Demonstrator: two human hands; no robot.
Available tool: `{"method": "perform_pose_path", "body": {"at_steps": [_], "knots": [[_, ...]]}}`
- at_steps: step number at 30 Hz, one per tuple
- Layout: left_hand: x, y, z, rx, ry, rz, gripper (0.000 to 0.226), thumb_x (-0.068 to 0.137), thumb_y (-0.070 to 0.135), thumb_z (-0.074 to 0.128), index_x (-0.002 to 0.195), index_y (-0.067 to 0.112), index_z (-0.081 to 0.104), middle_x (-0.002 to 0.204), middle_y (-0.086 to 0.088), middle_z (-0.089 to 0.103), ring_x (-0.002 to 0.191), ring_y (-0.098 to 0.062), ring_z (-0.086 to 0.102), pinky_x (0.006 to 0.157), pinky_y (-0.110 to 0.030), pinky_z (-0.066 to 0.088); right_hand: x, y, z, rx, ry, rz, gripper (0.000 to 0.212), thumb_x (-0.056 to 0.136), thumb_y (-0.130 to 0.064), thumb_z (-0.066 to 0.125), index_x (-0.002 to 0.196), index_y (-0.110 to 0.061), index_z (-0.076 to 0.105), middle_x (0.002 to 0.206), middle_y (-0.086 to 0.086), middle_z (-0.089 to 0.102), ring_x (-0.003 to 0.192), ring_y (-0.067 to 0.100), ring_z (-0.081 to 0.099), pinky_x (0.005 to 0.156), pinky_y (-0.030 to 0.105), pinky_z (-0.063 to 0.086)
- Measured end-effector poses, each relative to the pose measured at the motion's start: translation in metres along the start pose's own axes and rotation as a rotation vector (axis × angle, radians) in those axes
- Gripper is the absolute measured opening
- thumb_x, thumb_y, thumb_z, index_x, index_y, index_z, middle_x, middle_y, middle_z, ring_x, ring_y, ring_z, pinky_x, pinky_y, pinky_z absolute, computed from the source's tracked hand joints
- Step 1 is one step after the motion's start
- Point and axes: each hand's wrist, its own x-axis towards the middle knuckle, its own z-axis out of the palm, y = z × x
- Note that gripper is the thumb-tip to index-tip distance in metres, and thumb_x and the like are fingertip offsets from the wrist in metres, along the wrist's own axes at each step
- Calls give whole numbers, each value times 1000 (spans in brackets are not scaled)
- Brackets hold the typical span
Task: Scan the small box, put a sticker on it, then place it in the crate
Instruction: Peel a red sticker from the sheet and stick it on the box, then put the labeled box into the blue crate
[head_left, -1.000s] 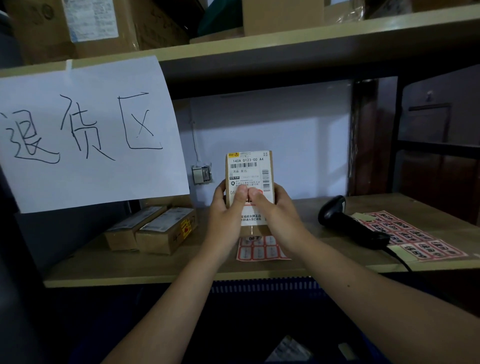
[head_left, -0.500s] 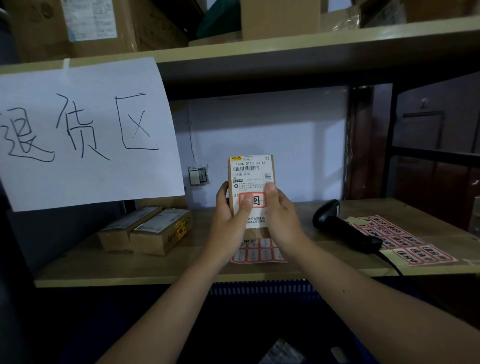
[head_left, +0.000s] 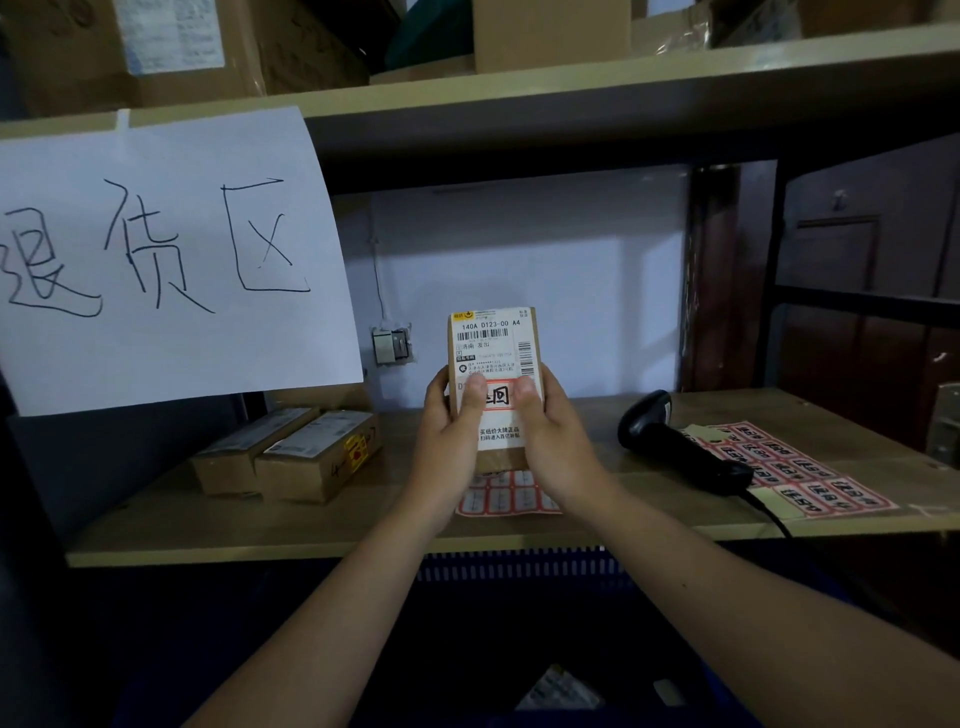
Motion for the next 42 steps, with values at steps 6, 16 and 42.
{"method": "perform_pose_path", "body": {"at_steps": [6, 16, 42], "knots": [[1, -1, -1, -21, -35, -46, 36, 93, 43, 52, 122, 25, 59, 101, 2, 74, 82, -12, 73, 62, -22, 56, -3, -1, -3, 29, 82, 65, 45, 96, -40, 54, 134, -17, 48, 103, -10, 70, 90, 5, 71, 80, 27, 58], [-2, 2, -2, 206, -198, 28, 36, 93, 43, 49, 125, 28, 55, 111, 8, 70, 94, -9, 70, 72, -21, 56, -5, 3, -9, -47, 169, 94, 48, 103, -44, 29, 121, -12, 60, 109, 6, 73, 97, 16, 69, 82, 31, 56], [-55, -2, -49, 1070, -1068, -119, 54, 74, 49, 74, 121, 34, 50, 112, 14, 62, 96, -3, 59, 85, -30, 52, -67, -22, -69, -973, -951, 134, 42, 79, -46, 73, 113, -26, 59, 100, -3, 60, 83, 14, 59, 67, 30, 46]]}}
